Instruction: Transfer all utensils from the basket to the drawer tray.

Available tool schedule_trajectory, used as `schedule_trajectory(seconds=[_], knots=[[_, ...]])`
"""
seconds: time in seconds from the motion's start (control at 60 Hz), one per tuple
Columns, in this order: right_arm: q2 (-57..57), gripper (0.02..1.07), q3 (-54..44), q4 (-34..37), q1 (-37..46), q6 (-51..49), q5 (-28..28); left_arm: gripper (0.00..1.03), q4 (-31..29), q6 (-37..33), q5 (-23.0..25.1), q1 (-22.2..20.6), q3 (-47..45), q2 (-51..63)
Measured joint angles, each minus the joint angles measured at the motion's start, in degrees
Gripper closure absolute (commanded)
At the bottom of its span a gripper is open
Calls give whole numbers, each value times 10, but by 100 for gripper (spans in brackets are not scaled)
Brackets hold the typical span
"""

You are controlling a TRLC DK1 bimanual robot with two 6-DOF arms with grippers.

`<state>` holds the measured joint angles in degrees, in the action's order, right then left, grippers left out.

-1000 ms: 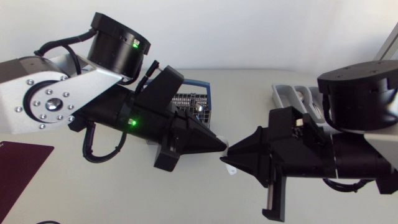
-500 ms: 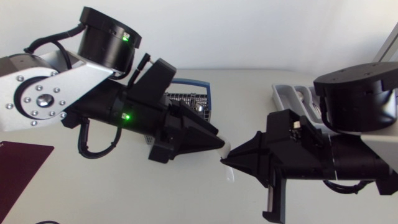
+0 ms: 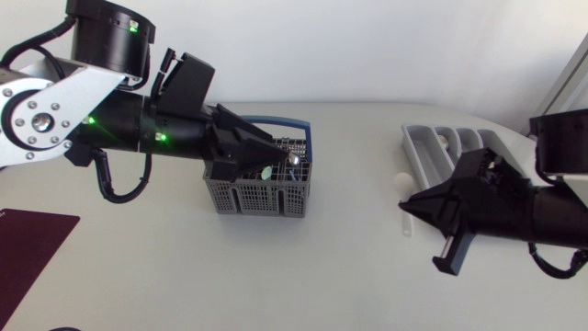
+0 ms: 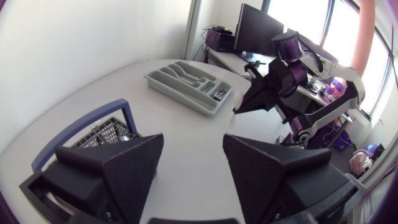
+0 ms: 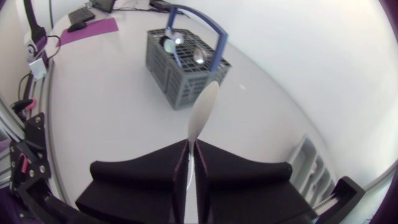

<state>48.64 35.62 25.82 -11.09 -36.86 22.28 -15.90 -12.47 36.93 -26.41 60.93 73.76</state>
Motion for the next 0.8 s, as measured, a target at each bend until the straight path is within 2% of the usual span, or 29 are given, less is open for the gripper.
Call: schedule_trajectory(seconds=[0.217, 0.433, 0.6, 0.8], knots=[[3, 101, -14, -10, 186, -115, 4, 35, 14, -29, -27, 6, -30, 0], [80, 101, -20, -95, 345, -209, 19, 35, 21, -43, -41, 12, -38, 2], [174, 101, -20, -177, 420, -263, 19, 35, 21, -54, -45, 13, -41, 12], [261, 101, -12, -259, 464, -297, 17, 35, 21, -58, -56, 13, -44, 14]])
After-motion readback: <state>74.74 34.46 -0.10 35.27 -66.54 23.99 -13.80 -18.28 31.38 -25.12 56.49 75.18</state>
